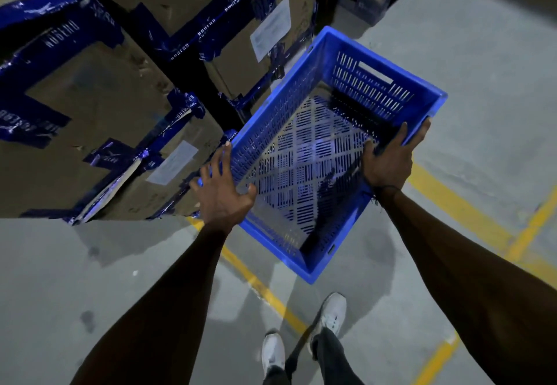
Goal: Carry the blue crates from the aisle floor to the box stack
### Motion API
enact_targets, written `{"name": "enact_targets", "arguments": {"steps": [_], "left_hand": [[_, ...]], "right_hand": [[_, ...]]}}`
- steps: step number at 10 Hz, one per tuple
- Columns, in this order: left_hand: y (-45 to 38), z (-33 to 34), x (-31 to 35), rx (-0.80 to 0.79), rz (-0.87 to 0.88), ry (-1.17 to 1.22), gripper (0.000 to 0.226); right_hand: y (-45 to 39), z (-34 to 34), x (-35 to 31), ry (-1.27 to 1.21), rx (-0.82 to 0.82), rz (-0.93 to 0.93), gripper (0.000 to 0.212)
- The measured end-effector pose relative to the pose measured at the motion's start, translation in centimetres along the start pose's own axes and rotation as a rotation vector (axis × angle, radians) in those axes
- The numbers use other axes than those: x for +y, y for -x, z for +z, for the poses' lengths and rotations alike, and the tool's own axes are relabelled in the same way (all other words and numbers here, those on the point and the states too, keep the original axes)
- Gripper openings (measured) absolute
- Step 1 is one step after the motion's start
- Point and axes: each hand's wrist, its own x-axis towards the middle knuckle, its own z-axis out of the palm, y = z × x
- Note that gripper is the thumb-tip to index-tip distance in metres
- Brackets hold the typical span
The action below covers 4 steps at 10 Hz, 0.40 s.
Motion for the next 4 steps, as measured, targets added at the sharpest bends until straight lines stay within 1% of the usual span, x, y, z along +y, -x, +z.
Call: {"name": "enact_targets", "arguments": {"steps": [1,2,3,4], "left_hand": [[0.0,0.3,-0.5,0.005,0.013,0.02,0.105],[0.2,1.3,-0.9,0.023,0.06,0.023,0.104],[0.8,0.5,-0.8,0.003,0.08,0.006,0.097],[5.7,2.3,-1.3,0.074,0.135,0.015,0.087]], "right_hand": [[0.0,0.1,0.9,-0.018,-0.007,-0.022,0.083],[1.3,-0.2,2.6,0.01,-0.066,-0.117,0.084],[5.9,-1.5,3.7,0.047,-0.131,-0.187,0.082],[12.8,-2.1,5.3,0.055,-0.195,-0.26,0.079]]}}
